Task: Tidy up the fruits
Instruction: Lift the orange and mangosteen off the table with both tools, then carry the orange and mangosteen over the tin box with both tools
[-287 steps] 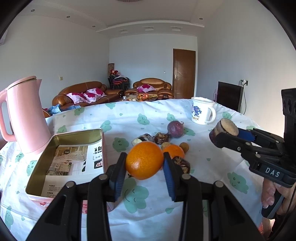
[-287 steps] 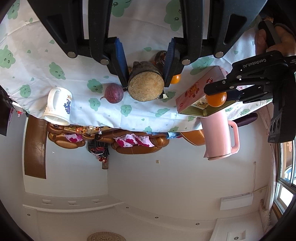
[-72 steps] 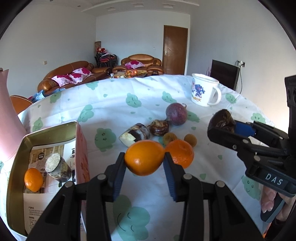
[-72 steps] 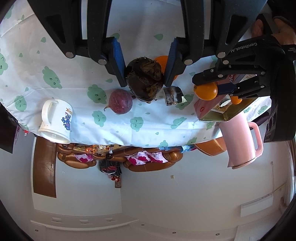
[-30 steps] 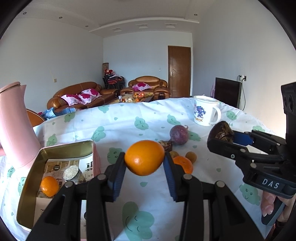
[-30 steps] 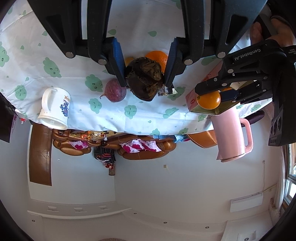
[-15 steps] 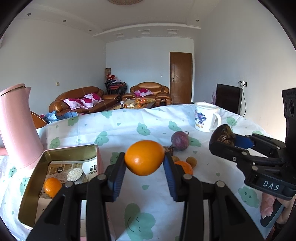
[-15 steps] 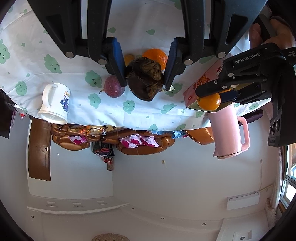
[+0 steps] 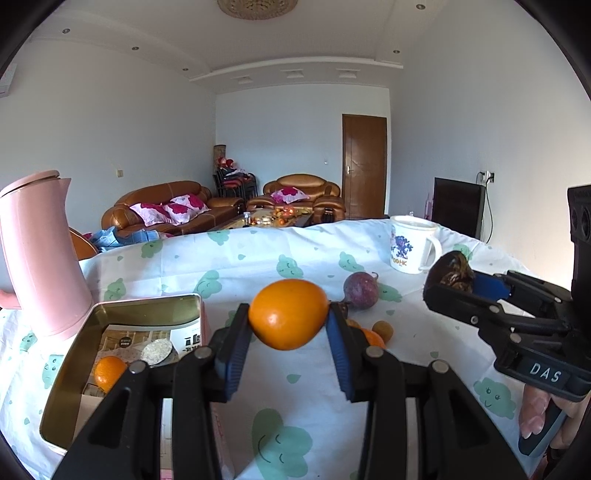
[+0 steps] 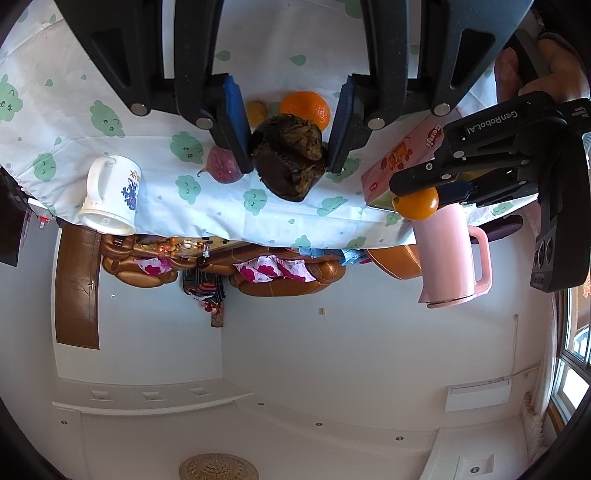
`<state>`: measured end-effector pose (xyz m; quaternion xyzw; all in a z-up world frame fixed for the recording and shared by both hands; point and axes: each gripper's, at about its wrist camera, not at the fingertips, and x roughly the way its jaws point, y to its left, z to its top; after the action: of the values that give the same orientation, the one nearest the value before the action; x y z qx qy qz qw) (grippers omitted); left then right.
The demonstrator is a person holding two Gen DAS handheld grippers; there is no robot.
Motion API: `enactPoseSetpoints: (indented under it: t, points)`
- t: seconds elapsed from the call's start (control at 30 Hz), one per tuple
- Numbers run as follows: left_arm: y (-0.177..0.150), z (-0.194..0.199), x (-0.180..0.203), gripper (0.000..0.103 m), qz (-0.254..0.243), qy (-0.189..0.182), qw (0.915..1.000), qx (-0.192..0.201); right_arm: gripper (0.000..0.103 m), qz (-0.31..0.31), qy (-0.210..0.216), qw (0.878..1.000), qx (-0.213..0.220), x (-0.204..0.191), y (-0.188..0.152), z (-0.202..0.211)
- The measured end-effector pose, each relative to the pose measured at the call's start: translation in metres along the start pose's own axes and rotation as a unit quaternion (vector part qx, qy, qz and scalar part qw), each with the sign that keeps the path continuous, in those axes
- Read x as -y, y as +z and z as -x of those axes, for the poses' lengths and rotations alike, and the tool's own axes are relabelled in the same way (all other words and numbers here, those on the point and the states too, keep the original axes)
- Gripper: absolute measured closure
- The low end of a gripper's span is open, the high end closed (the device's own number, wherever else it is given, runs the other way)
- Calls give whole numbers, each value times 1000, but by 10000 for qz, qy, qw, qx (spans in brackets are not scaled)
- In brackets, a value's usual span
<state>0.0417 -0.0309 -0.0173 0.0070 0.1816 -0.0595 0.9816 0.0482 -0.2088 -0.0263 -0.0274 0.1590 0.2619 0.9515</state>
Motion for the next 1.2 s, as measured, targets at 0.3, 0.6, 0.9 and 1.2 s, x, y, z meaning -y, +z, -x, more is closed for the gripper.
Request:
enactPoseSetpoints:
  t: [0.3,0.6,0.9,1.2]
  points:
    - [-1,4,0,61,14,49,10000,78,60,50,21,9999,114,-2,0,5]
    - [-2,12,-4,61,85,198,9995,214,60,101,-5,9997,222,-4,0,8]
    - [-3,16,-12,61,238,390,9987,210,60,181,2,9997,185,-7,0,7]
    - [-4,14,-25,61,363,519,9980,87,60,303,24,9995,44,-15,2,-2]
